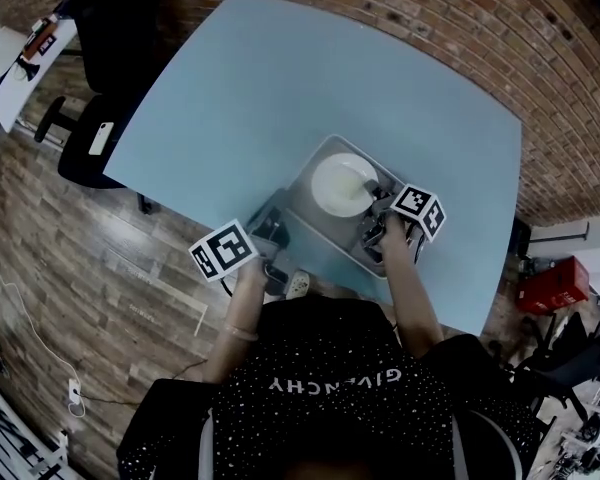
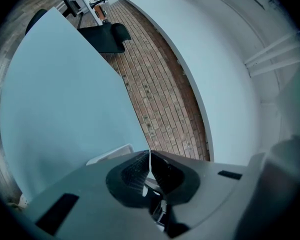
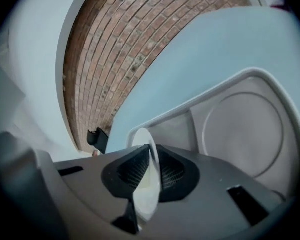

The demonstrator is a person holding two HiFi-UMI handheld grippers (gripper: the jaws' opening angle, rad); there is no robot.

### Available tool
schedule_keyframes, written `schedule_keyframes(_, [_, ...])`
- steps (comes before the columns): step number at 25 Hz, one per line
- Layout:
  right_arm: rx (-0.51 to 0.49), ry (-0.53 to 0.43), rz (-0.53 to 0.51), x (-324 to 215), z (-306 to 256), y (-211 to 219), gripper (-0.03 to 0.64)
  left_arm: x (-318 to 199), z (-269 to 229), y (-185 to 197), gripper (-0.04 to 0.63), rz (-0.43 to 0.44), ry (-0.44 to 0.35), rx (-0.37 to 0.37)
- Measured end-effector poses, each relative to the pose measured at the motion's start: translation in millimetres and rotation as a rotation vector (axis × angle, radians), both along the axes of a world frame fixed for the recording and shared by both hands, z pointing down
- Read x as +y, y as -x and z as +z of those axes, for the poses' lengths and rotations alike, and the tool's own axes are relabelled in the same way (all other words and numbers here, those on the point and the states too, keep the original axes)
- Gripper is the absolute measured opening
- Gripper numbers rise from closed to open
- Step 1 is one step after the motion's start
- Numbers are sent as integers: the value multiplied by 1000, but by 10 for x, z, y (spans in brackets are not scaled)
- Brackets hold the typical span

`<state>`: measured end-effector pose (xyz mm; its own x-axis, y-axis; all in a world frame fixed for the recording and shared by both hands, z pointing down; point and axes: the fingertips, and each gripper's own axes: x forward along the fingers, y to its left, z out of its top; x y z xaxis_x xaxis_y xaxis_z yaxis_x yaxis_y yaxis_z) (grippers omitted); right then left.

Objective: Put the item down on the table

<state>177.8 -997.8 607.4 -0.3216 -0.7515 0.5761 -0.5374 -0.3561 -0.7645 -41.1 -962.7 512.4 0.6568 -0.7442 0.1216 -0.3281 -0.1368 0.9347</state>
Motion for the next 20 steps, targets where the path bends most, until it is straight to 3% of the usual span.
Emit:
schedule_keyframes(2, [146, 51, -55, -10, 3, -16, 50, 15, 1, 15, 20, -7, 3, 3])
schedule_keyframes(3, [237, 49, -87, -15, -38, -29, 111, 30, 3, 21, 20, -11, 4, 4])
schedule_keyframes(4, [337, 33, -117, -20, -102, -53, 201, 48, 4, 24, 20, -13, 5, 6])
schedule_keyframes(5, [439, 10, -139, -22, -179, -94, 240, 63, 2, 25, 20, -15, 4, 7])
schedule_keyframes(7, [598, -43, -155, -6, -336, -196, 262, 87, -4, 23, 20, -15, 0, 11])
schedule_keyframes(9, [601, -132, -169, 58, -499, -196, 260, 115, 3, 4, 20, -9, 0, 12])
schedule_keyframes(10, [525, -192, -177, 105, -590, -140, 253, 130, 13, -19, 20, -3, 1, 10])
schedule_keyframes(11, [401, -248, -169, 157, -677, -79, 172, 142, 24, -51, 20, 5, 1, 8])
schedule_keyframes(12, [237, -294, -137, 208, -754, -30, 28, 151, 32, -89, 20, 15, 1, 5])
schedule_keyframes(14, [-148, -364, -50, 302, -918, 34, 12, 163, 32, -173, 20, 35, -2, -1])
schedule_keyframes(16, [-465, -422, 26, 400, -1077, 30, 12, 180, 14, -251, 20, 52, -6, -8])
schedule_keyframes(18, [-618, -464, 68, 498, -1167, -16, 12, 202, -6, -314, 20, 67, -10, -16])
schedule_keyframes(20, [-603, -491, 47, 572, -1227, -31, 12, 230, -17, -367, 20, 79, -15, -25])
